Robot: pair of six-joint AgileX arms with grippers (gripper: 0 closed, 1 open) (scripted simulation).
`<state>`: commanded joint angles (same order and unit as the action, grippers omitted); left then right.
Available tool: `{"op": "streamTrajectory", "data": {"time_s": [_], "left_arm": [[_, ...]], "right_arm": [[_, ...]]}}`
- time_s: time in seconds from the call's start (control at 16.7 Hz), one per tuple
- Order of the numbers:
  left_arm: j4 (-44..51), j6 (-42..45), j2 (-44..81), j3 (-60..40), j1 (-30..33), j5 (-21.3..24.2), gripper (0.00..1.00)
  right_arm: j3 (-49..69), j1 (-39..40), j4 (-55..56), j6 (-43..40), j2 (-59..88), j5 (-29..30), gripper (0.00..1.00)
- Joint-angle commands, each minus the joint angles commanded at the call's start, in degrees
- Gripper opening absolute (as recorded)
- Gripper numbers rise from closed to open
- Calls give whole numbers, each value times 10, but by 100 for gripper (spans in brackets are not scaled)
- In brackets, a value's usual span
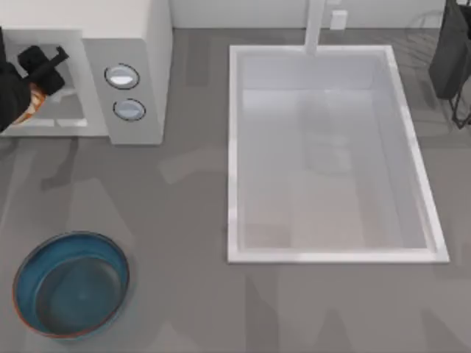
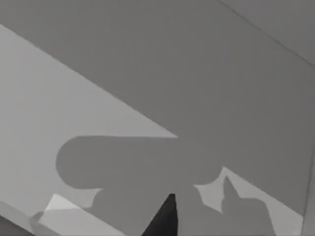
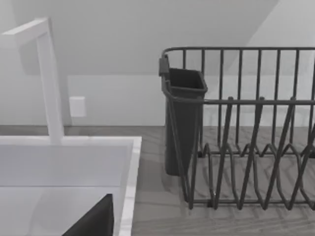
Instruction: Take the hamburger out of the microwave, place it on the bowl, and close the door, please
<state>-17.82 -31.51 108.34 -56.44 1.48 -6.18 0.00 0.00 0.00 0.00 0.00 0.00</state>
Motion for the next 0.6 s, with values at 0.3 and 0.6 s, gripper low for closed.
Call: {"op": "streamTrajectory", "data": {"time_s": [0.3,0.6], "left_arm": [[319,-342,27,-109,110,-133,0],[659,-705,88,-194,220,-233,0]], "right_arm": [[0,0,0,0,0,0,100],[0,0,0,0,0,0,100]]}}
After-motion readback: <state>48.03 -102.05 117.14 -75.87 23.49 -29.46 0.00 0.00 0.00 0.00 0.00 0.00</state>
